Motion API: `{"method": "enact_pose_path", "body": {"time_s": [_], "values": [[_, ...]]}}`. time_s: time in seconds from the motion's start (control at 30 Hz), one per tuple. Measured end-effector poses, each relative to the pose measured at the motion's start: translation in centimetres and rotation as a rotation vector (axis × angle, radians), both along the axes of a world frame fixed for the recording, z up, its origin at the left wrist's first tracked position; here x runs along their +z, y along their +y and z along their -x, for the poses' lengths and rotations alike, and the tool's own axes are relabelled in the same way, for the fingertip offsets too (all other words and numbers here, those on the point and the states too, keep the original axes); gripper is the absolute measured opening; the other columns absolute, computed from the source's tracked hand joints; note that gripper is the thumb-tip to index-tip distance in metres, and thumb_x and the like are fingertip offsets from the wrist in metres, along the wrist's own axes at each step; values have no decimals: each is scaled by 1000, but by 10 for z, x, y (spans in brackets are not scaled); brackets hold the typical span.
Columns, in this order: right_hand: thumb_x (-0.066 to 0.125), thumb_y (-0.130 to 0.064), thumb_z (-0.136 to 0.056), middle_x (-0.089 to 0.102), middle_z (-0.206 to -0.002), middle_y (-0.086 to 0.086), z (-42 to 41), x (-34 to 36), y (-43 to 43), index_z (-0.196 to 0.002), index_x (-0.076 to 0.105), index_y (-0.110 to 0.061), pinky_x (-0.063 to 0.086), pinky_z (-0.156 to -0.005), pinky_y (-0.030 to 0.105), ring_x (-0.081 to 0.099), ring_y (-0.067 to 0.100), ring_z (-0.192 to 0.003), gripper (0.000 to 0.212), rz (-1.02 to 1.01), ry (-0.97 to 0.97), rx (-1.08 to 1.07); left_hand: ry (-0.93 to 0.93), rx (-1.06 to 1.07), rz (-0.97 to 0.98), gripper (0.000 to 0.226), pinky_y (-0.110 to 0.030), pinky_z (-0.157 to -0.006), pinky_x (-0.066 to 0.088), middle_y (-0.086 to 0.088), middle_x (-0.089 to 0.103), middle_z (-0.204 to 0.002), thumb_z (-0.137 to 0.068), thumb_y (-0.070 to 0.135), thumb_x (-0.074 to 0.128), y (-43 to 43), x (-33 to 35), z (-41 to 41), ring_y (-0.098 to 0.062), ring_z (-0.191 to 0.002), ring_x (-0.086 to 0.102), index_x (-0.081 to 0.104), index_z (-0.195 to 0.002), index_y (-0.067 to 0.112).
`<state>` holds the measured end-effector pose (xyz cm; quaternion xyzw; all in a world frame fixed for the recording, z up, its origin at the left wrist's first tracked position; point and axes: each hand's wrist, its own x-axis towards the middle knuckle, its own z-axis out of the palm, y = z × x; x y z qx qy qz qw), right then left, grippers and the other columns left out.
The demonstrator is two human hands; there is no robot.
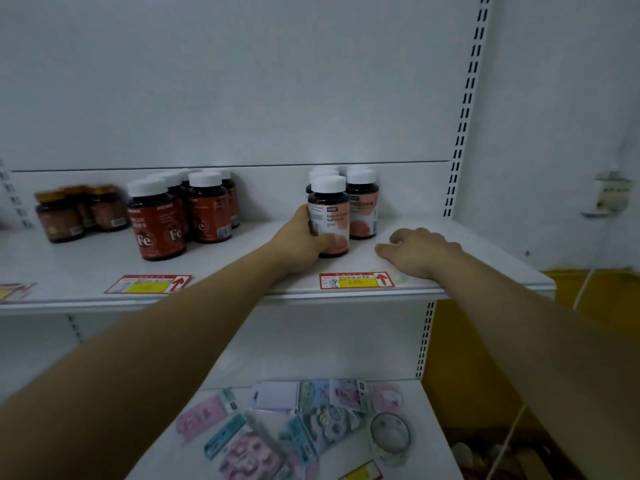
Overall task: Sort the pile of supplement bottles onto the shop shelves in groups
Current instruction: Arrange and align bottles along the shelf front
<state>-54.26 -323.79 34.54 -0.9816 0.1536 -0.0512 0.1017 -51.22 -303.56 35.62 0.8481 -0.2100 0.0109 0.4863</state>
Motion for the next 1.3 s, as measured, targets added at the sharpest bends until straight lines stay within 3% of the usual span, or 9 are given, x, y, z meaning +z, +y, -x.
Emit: {"method": "enact_pose_path", "body": {"time_s": [0.4, 0.53, 0.67, 0.77, 0.9, 1.1, 1.3], "values": [[33, -68, -89, 36, -148, 5, 0, -3, -2, -144, 36, -32, 25, -106, 47, 35, 31, -133, 66, -6, -9, 22, -10, 81, -32, 63, -23, -91, 34, 1, 51, -137, -88, 26, 65, -3, 0, 0, -11, -111, 49, 31, -141, 23], [35, -67, -88, 39, -147, 4, 1, 0, -1, -143, 39, -31, 27, -106, 47, 37, 30, -132, 66, -23, -18, 21, 36, 104, -35, 68, -24, -90, 36, 2, 49, -137, -86, 36, 66, 0, 4, 7, -12, -105, 48, 30, -142, 20], [40, -66, -87, 42, -146, 5, 10, 3, 1, -142, 40, -27, 33, -103, 46, 41, 31, -129, 68, -43, -113, 34, 49, 131, -209, 97, -34, -106, 30, -2, 31, -152, -81, 51, 65, 17, 7, 22, -22, -134, 37, 8, -152, 18], [42, -70, -85, 47, -140, 9, 18, 18, 14, -139, 43, -24, 37, -98, 43, 46, 32, -123, 71, -11, -207, 64, -11, 122, -410, 86, -34, -110, 27, -4, 25, -156, -86, 48, 62, 43, 10, 37, -23, -139, 31, 15, -152, 19], [48, -67, -83, 55, -129, 9, 17, 57, 61, -130, 49, -22, 43, -90, 40, 52, 32, -113, 65, -13, -320, 174, -83, 132, -519, 76, -34, -111, 26, -2, 27, -155, -87, 47, 61, 94, 20, 64, -21, -139, 31, 26, -149, 22], [48, -57, -89, 46, -137, 11, 12, 97, 191, -139, 39, -17, 41, -95, 41, 45, 33, -123, 64, 20, -453, 389, -158, 242, -599, 67, -25, -102, 28, 1, 34, -151, -87, 45, 61, 199, 26, 113, -18, -134, 37, 34, -145, 26], [48, -57, -89, 44, -139, 11, 16, 102, 334, -140, 38, -18, 42, -98, 43, 44, 33, -124, 64, 15, -411, 596, -95, 445, -619, 68, -31, -107, 31, 0, 33, -152, -87, 46, 61, 326, 22, 156, -20, -135, 36, 32, -146, 25]]}}
